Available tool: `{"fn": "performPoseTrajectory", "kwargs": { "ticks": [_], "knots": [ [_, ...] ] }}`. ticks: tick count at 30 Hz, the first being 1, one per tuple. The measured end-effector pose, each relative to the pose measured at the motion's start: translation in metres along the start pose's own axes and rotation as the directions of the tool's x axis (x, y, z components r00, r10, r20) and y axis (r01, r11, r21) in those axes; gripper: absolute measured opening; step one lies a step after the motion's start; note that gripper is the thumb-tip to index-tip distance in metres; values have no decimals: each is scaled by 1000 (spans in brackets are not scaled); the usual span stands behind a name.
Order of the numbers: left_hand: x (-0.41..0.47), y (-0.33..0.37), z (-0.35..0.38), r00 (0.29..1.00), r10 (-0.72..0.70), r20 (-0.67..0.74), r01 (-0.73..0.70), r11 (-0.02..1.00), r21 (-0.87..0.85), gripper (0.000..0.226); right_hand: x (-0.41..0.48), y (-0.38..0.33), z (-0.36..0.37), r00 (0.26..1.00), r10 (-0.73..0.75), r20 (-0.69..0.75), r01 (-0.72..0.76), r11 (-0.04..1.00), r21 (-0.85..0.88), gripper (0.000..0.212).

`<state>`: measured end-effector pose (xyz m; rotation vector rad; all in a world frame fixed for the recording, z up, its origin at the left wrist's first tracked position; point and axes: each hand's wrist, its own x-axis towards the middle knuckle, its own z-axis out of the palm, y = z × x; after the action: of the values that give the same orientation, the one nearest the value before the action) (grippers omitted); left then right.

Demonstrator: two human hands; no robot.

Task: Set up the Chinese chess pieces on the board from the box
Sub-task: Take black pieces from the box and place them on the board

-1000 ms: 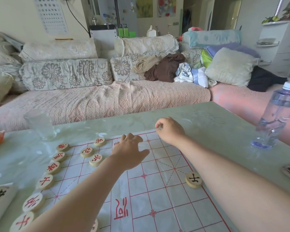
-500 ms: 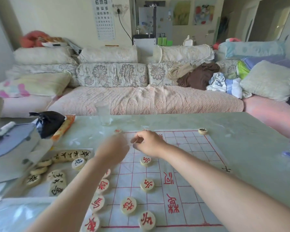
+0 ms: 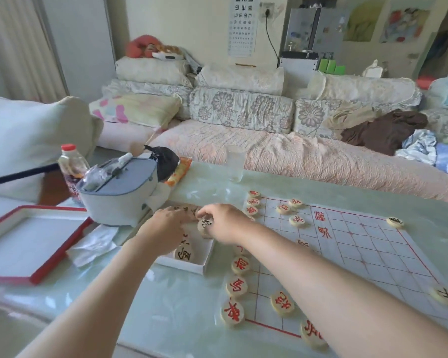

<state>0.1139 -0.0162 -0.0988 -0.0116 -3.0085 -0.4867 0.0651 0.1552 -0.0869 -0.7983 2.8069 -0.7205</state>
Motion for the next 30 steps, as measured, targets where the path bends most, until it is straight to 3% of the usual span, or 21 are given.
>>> {"fn": "performPoseTrajectory", "kwargs": {
  "ticks": [4,9,15,20,26,30],
  "knots": [
    [-6,-24,-1,997,-5,73,8,999,-32,40,17,-8,19,995,84,49,-72,975,-209,51],
    [-9,-23,9,991,16,130,-13,1000,-26,39,28,-2,38,991,130,-12,-127,940,-316,33],
    [-11,-16,16,984,103,143,-118,988,98,35,30,7,44,987,128,-96,-146,964,-221,23],
    [-15,-10,10,983,148,112,-169,962,212,29,22,15,40,992,73,-102,-79,995,-60,44],
    [-15,-2,8,986,126,111,-150,956,252,21,3,22,33,983,36,-182,-22,996,83,49],
    [-11,15,-2,994,106,18,-107,971,216,21,-19,32,15,975,26,-222,-1,993,114,48]
  ]
}}
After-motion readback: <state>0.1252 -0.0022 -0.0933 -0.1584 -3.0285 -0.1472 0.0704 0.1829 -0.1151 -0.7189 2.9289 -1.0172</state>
